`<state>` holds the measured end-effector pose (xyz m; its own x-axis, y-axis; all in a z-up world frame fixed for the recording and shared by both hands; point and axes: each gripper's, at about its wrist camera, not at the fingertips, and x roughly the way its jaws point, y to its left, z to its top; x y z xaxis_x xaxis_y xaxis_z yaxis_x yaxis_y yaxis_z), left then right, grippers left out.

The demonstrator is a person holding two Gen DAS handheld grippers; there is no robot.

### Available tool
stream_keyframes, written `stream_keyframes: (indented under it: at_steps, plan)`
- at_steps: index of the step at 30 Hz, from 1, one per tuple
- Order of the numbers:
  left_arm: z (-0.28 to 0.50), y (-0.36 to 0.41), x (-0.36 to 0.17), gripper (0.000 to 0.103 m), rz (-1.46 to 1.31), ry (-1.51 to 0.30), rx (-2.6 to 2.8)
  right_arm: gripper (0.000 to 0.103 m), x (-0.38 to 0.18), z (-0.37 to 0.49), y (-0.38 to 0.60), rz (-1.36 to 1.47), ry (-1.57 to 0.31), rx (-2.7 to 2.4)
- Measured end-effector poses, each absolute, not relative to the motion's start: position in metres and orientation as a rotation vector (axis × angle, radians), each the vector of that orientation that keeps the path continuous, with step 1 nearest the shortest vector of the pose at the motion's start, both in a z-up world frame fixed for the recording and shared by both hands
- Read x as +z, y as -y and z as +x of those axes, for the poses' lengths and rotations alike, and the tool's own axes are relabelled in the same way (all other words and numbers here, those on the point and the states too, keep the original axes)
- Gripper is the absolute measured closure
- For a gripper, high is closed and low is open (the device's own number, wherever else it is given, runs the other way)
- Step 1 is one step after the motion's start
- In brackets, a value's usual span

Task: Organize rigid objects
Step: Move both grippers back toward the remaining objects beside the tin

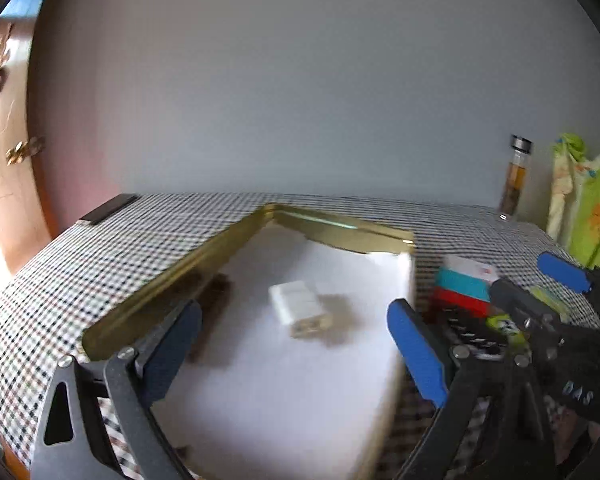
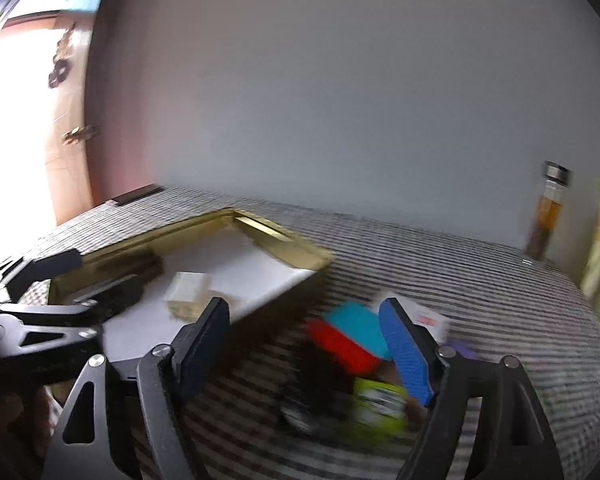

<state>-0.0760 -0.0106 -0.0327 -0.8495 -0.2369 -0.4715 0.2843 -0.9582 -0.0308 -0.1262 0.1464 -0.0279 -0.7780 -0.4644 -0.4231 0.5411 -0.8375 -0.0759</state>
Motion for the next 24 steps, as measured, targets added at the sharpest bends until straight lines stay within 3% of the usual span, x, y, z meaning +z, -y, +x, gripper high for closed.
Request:
stream_keyframes:
  at_steps: [9,20,24]
  plan:
    - [-0.091,-0.058,-0.038,0.006,0.757,0.022,-2.898,0.021,-0.031,-0.156,-0.234,0.623,-0.124,-2.727]
    - [-0.107,-0.093,-0.049,0.006,0.892,0.071,-2.933,0.017,-0.032,-0.158,-0.257,0.642,-0.056,-2.77]
    - [-0.121,-0.095,-0.056,0.022,1.014,0.05,-2.917,0.014,-0.032,-0.16,-0.258,0.645,-0.05,-2.775]
